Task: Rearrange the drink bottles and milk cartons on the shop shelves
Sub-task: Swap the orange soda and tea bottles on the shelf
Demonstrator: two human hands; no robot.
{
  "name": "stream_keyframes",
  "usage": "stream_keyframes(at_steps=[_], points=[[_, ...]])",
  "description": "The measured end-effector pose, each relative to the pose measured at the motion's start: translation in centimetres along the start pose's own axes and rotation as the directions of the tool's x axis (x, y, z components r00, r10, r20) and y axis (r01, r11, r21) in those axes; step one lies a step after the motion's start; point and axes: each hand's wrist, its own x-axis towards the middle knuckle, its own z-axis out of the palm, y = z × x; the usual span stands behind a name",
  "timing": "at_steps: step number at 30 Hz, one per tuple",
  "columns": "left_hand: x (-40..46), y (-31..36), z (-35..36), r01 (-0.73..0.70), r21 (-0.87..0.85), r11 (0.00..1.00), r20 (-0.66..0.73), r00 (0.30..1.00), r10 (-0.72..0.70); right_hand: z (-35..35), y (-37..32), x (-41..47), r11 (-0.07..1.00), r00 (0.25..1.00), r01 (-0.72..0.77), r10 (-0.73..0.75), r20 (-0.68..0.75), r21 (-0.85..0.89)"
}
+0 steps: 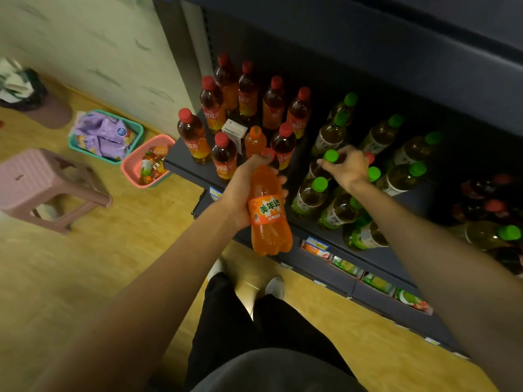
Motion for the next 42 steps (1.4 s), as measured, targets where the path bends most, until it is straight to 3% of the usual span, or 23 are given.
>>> stream_keyframes(at_steps=[4, 7, 10, 12, 15, 18, 26, 31, 34, 39, 42], points=[[0.8, -0.3, 1.0, 0.024, -0.025, 0.999, -0.011, 1.000, -0.025, -1.8, 0.2, 0.9, 0.998, 0.997, 0.043, -0.041, 0.060, -0.038], [1.3, -0.5, 1.6, 0.038, -0.040, 0.998, 0.004, 0.999, -0.038, -4.2, 0.5, 2.5, 0.997, 0.997, 0.081, -0.081, -0.019, -0.008], [1.5, -0.7, 2.1, 0.042, -0.056, 0.998, 0.018, 0.999, -0.041, -5.9, 1.5, 5.2, 1.000, 0.994, 0.009, -0.011, -0.109, -0.017], [1.4, -0.9, 2.2, 0.038, -0.058, 0.998, 0.008, 0.999, -0.038, -6.1, 2.2, 6.5, 0.996, 0.995, -0.075, 0.071, -0.074, -0.053], [1.4, -1.3, 1.9, 0.027, -0.070, 0.997, -0.014, 1.000, -0.028, -5.9, 3.6, 7.5, 0.974, 0.978, -0.177, 0.190, 0.089, -0.140], [1.4, -1.9, 1.1, 0.005, -0.066, 0.998, -0.036, 0.999, -0.007, -4.5, 7.0, 10.3, 0.952, 0.956, -0.187, 0.234, 0.178, -0.243], [0.2, -2.9, 0.3, -0.020, -0.072, 0.997, -0.064, 0.998, 0.016, -3.9, 5.5, 9.3, 0.925, 0.965, -0.193, 0.238, 0.105, -0.326], [-0.5, -2.6, 0.9, -0.033, -0.067, 0.997, -0.073, 0.997, 0.028, -4.9, 5.6, 8.0, 0.957, 0.982, -0.169, 0.183, 0.041, -0.235], [-0.8, -2.2, 1.7, -0.023, -0.056, 0.998, -0.066, 0.998, 0.019, -6.4, 4.8, 6.2, 0.985, 0.988, -0.152, 0.151, -0.015, -0.082], [-1.3, -1.3, 3.7, -0.005, -0.019, 1.000, -0.032, 0.999, 0.004, -10.1, 3.5, 2.5, 0.994, 0.968, -0.037, 0.062, -0.244, 0.107], [-1.1, -0.7, 4.8, 0.000, 0.024, 1.000, -0.003, 1.000, 0.000, -12.0, 2.6, 0.5, 0.958, 0.930, -0.037, 0.138, -0.341, 0.285]])
